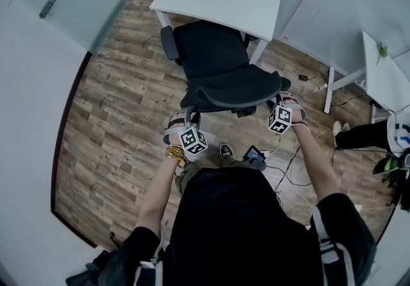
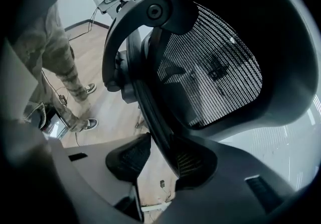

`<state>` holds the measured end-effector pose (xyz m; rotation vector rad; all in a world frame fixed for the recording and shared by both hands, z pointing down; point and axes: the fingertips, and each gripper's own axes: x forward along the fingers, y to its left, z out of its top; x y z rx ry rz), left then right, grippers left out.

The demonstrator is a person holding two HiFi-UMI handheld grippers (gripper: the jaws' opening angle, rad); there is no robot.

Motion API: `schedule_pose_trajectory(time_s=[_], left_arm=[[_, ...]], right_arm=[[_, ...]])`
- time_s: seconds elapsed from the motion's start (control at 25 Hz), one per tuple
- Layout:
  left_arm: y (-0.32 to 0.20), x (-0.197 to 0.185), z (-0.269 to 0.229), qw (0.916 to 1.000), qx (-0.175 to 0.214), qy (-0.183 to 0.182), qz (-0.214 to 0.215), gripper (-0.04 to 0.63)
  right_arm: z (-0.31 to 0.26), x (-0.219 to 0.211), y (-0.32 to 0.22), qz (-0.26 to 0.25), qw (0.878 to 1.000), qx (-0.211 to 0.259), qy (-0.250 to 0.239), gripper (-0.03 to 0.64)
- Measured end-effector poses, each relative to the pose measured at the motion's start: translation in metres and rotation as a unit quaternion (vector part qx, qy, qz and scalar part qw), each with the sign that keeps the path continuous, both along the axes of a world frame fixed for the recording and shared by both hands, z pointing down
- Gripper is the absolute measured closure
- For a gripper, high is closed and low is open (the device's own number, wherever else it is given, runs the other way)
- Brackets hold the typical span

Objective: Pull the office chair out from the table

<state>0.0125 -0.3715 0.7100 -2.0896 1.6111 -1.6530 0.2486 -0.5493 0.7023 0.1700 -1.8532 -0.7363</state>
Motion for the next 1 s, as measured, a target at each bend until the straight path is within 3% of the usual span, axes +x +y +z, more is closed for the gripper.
schedule_pose_trajectory(time_s=[0.4, 1.0], left_arm=[[0.004, -0.064, 0.004, 0.9993, -0.032, 0.014, 0.014, 0.443], [-0.012, -0.183, 0.011, 0.9946, -0.072, -0.029, 0.069, 0.44]], right_arm=[[0.005, -0.05, 0.03, 0.048, 0.999, -0.006, -0.005, 0.486], [0.006, -0.144, 0.066, 0.114, 0.993, 0.002, -0.002, 0.488]])
